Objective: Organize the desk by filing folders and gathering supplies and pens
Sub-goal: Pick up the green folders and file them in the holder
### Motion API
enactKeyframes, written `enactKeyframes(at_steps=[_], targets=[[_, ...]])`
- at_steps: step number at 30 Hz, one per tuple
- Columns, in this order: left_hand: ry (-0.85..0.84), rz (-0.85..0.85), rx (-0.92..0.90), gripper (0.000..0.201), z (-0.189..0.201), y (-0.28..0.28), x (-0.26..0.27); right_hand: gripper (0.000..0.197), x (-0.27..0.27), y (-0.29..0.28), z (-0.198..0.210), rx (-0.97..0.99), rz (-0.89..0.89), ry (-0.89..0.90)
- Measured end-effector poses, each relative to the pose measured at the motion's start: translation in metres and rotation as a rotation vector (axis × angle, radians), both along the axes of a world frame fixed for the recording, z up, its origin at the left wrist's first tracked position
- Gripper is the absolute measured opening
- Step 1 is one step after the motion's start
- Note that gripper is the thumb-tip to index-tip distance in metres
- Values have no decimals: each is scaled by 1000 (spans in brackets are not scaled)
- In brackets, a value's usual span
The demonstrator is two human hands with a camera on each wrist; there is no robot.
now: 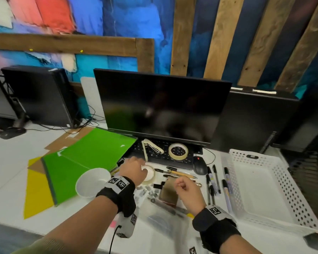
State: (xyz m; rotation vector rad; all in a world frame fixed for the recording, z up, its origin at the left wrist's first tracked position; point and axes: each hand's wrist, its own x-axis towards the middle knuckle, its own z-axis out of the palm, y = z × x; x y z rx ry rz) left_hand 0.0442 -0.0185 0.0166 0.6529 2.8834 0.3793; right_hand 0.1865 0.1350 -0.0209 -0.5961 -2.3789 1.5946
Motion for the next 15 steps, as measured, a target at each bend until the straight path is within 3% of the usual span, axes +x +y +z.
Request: enactKeyframes(at_steps=[9, 15], targets=[[-4, 107, -309, 60, -12, -78, -55, 21, -71, -64, -9, -7, -58, 0], [-113, 93, -333, 74, -29, -109, -68, 22, -110, -89, -9, 14, -25, -1]])
